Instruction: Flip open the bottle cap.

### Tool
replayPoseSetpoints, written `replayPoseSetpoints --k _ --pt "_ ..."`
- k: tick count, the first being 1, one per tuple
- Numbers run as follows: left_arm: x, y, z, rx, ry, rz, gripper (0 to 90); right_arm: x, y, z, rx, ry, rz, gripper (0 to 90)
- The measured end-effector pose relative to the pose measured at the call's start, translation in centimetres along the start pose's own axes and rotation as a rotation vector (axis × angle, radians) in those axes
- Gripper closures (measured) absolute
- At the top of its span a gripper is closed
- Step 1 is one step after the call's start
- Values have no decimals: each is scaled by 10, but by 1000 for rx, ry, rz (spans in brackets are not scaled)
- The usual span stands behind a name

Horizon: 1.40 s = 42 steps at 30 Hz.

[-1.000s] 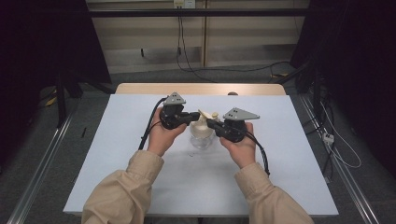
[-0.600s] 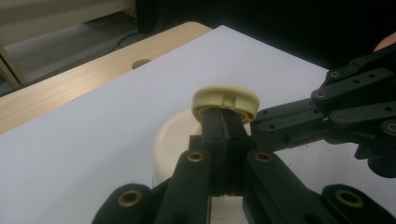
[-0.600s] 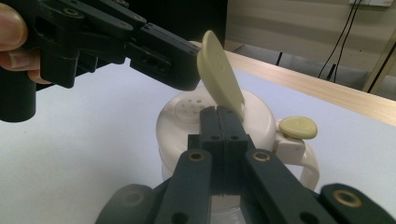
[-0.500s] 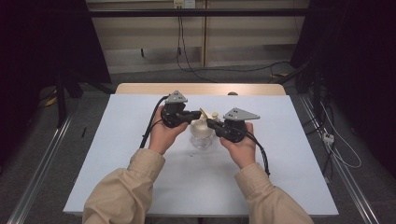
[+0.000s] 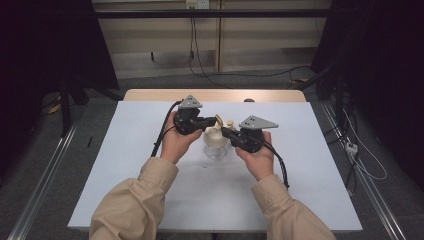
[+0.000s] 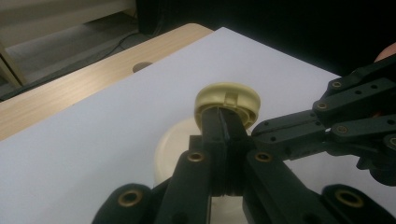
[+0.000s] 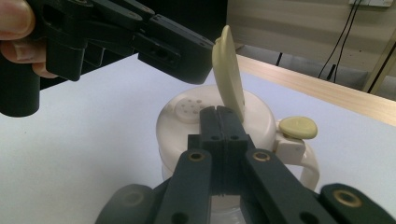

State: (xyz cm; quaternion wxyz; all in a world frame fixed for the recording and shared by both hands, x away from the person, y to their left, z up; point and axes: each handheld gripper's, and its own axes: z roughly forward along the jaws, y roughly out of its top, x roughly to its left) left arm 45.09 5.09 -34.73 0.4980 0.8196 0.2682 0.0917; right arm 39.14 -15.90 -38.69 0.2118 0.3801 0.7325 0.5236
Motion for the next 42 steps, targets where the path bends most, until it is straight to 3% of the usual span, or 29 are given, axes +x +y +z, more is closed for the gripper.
replayPoseSetpoints --k 42 --pt "-3 10 9 7 -10 14 900 0 -1 0 -5 1 2 900"
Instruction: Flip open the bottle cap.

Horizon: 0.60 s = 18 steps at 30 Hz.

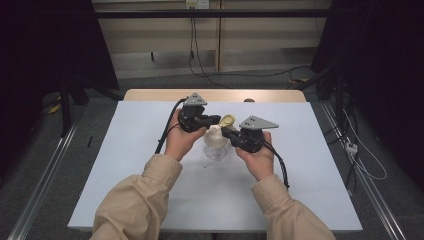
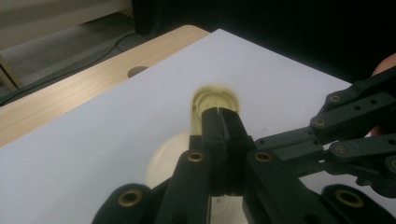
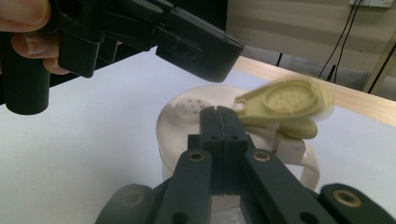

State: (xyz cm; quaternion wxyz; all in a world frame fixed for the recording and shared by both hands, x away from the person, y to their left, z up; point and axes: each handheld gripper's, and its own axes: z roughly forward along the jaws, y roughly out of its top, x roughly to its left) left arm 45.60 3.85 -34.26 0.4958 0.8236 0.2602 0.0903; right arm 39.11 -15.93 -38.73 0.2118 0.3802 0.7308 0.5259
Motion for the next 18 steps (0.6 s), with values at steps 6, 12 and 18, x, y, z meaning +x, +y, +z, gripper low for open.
replayPoseSetpoints --k 6,12,18 --pt "0 0 2 8 -1 -2 900 0 0 0 -2 1 1 900" --pt "1 0 3 5 -2 -3 900 0 -1 0 -2 1 0 900" --pt "1 0 -1 -2 -6 -5 895 0 0 0 -4 -1 1 900"
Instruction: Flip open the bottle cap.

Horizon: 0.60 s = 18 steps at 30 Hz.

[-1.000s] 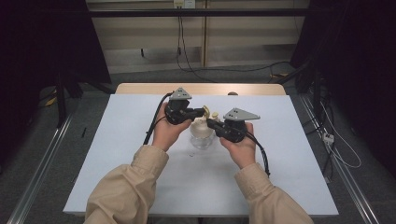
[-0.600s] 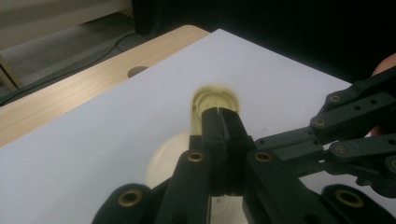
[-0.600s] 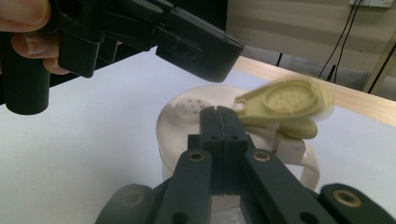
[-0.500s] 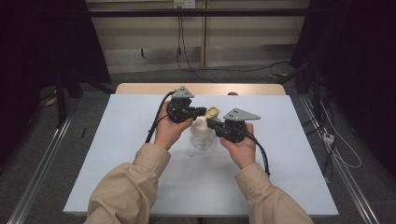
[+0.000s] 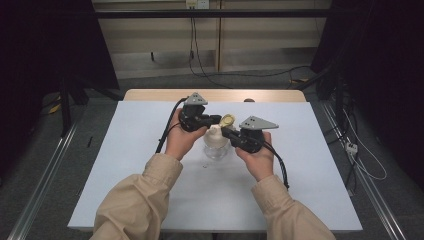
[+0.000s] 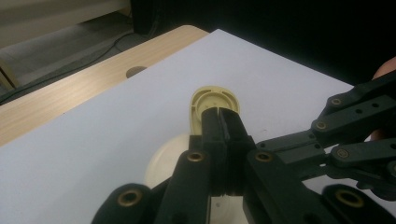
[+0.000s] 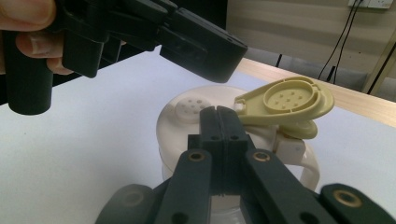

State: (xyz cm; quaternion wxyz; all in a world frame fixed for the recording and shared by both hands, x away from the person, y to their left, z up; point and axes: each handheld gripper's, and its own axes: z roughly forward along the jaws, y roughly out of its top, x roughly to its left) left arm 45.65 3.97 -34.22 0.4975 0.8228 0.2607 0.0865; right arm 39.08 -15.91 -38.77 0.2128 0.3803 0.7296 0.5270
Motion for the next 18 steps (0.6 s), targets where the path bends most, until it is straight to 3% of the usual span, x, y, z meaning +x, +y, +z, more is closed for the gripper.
replayPoseSetpoints --k 12,18 --pt "0 -1 -13 -25 -8 -6 770 -2 0 -1 -4 12 8 900" --pt "3 -7 -21 -23 -16 -26 685 0 -1 -4 -8 35 37 786"
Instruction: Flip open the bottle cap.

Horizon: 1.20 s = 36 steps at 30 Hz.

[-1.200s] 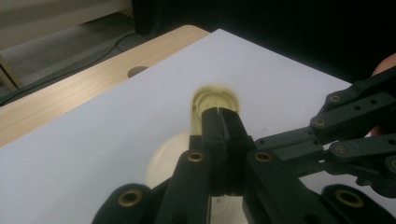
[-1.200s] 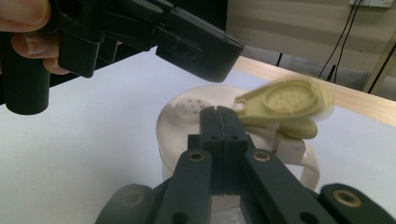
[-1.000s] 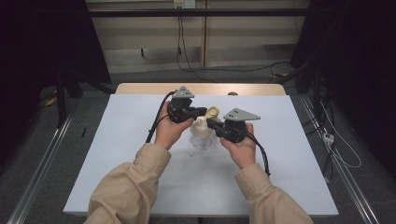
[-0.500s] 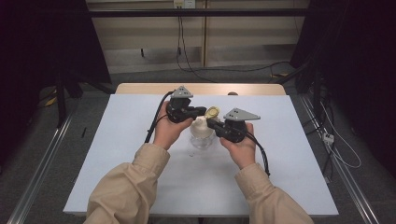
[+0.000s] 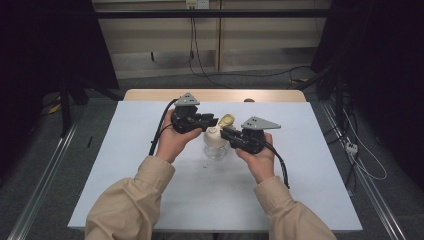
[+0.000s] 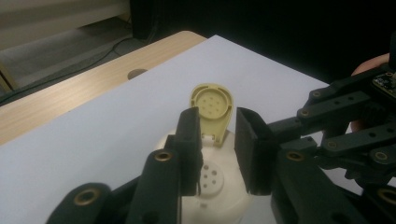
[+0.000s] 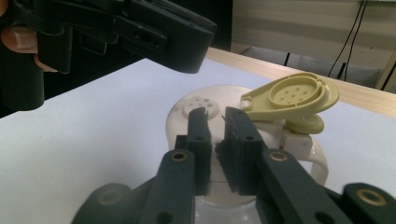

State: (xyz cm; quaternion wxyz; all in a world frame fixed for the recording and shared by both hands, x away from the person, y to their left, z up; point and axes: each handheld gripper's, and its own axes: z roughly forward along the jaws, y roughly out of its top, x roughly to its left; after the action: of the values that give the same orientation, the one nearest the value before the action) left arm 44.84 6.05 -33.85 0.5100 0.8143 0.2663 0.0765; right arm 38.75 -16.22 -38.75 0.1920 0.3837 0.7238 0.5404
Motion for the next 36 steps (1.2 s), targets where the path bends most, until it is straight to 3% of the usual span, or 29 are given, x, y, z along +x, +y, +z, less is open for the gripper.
replayPoseSetpoints --k 13,18,26,36 --pt "5 -15 -26 -30 8 -49 397 -1 -1 -14 -6 -5 24 483" --pt "4 -23 -36 -30 15 -40 305 1 0 -18 -1 0 10 385" --pt "0 -35 -46 -18 10 -24 213 3 -2 -21 20 -1 16 282" --pt "0 -46 -50 -23 0 -22 164 0 -7 -32 19 -8 24 250"
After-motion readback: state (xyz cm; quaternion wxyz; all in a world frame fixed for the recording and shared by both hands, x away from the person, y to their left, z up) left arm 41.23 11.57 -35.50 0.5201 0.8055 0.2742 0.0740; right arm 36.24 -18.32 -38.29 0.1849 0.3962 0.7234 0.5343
